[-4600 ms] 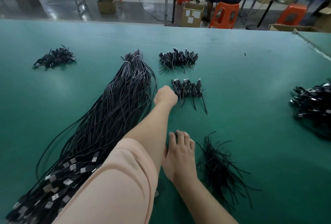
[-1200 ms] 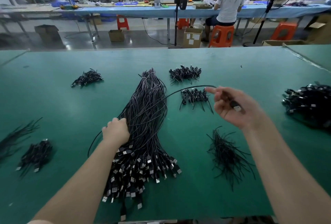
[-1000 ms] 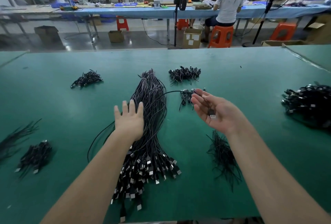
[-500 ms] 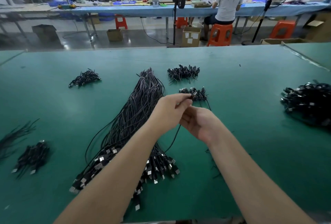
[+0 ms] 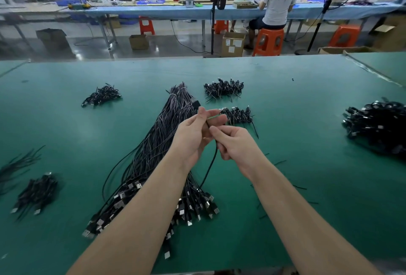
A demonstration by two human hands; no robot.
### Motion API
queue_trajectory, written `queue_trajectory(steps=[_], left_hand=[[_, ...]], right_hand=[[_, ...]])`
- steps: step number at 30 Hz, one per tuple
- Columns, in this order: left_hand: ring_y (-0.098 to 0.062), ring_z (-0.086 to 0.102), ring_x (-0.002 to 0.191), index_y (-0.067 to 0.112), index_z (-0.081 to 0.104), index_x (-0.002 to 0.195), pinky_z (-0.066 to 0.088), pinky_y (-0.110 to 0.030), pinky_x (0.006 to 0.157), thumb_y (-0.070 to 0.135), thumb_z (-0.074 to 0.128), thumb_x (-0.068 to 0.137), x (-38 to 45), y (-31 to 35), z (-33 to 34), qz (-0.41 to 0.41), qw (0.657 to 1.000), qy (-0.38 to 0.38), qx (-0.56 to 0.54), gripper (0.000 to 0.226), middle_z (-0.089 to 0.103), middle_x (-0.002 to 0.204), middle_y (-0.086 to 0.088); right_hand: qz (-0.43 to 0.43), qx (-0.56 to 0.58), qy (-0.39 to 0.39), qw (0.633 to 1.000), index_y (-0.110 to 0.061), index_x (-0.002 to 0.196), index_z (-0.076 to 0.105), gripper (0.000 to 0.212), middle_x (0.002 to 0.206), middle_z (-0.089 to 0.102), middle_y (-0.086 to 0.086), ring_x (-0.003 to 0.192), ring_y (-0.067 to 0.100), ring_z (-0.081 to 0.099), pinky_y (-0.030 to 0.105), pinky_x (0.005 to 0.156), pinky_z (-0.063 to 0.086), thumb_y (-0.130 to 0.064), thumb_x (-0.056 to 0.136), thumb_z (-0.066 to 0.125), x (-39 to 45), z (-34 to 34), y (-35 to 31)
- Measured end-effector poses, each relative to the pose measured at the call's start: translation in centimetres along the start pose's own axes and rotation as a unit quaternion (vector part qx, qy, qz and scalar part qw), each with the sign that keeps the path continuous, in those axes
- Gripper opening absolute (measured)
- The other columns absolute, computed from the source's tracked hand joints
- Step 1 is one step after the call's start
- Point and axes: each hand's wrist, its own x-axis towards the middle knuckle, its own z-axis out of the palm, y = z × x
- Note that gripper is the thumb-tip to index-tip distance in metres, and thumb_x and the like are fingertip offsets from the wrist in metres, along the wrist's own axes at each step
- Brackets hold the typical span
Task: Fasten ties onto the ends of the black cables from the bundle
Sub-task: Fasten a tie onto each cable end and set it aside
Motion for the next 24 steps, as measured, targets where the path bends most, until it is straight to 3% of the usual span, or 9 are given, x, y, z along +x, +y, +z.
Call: queue_trajectory(steps=[3,6,9,12,15,18,21,24], left_hand=[[-0.028,0.072,0.106,0.009,0.076,0.1,0.058,-0.029,0.074,0.052,0.056,0.087,0.3,0.1,-0.1,-0.013,1.0,-0.014,-0.014,0.049,0.075,0.112,-0.016],[-0.033,0.071,0.109,0.006,0.074,0.101,0.059,-0.034,0.082,0.047,0.057,0.088,0.4,0.2,0.0,0.005,0.999,-0.031,-0.041,0.046,0.074,0.11,-0.02],[-0.037,0.07,0.109,0.005,0.065,0.11,0.058,-0.042,0.09,0.042,0.045,0.101,0.5,0.7,0.0,0.009,0.993,-0.027,-0.113,0.043,0.074,0.107,-0.021],[-0.04,0.068,0.111,0.004,0.069,0.102,0.06,-0.045,0.084,0.041,0.036,0.106,0.5,1.8,-0.2,0.01,0.98,-0.047,-0.195,0.05,0.073,0.111,-0.024],[-0.039,0.069,0.111,0.008,0.074,0.078,0.059,-0.046,0.084,0.038,0.034,0.107,0.1,2.3,-0.3,0.003,0.972,-0.092,-0.215,0.058,0.074,0.108,-0.024],[-0.033,0.073,0.102,0.014,0.073,0.069,0.062,-0.039,0.073,0.037,0.034,0.107,-0.5,2.1,-0.8,-0.012,0.982,-0.097,-0.163,0.059,0.075,0.105,-0.021],[-0.03,0.076,0.092,0.014,0.075,0.078,0.061,-0.033,0.062,0.038,0.041,0.103,-1.8,1.8,-2.1,-0.023,0.986,-0.138,-0.092,0.049,0.074,0.108,-0.021],[-0.03,0.076,0.087,0.005,0.075,0.096,0.061,-0.034,0.066,0.038,0.052,0.101,-3.2,1.7,-3.4,-0.046,0.969,-0.242,-0.017,0.041,0.073,0.11,-0.025]], right_hand=[[-0.028,0.002,0.022,0.999,-0.009,0.09,0.078,0.022,0.048,0.039,-0.006,0.046,0.01,0.027,0.023,0.046,0.025,-0.025,0.098,0.066,0.1,0.0,-0.2],[-0.025,-0.017,0.031,0.999,-0.012,0.082,0.076,0.026,0.058,0.052,-0.006,0.054,0.008,0.042,0.023,0.056,0.039,-0.027,0.099,0.063,0.3,0.1,0.0],[0.015,0.026,-0.034,0.999,-0.009,0.085,0.068,0.03,0.074,0.066,0.002,0.07,0.015,0.062,0.03,0.075,0.056,-0.028,0.104,0.054,0.3,0.1,0.4],[0.066,0.1,-0.114,0.986,-0.011,0.081,0.059,0.03,0.061,0.058,-0.001,0.06,0.018,0.062,0.033,0.072,0.06,-0.031,0.103,0.053,0.0,0.4,1.5],[0.094,0.157,-0.124,0.975,-0.014,0.078,0.061,0.027,0.056,0.04,-0.005,0.051,0.013,0.04,0.024,0.054,0.045,-0.036,0.093,0.06,-0.1,0.8,2.9],[0.115,0.164,-0.149,0.968,-0.016,0.073,0.065,0.026,0.058,0.031,-0.005,0.05,0.011,0.026,0.022,0.049,0.028,-0.037,0.089,0.064,-0.1,0.6,3.5],[0.142,0.129,-0.203,0.96,-0.02,0.067,0.064,0.03,0.06,0.027,-0.006,0.048,0.008,0.026,0.02,0.048,0.026,-0.035,0.094,0.066,0.2,-0.2,3.4],[0.163,0.117,-0.218,0.955,-0.02,0.077,0.056,0.029,0.073,0.015,0.003,0.061,0.014,0.015,0.022,0.051,0.022,-0.04,0.099,0.058,0.7,-0.6,2.8]])
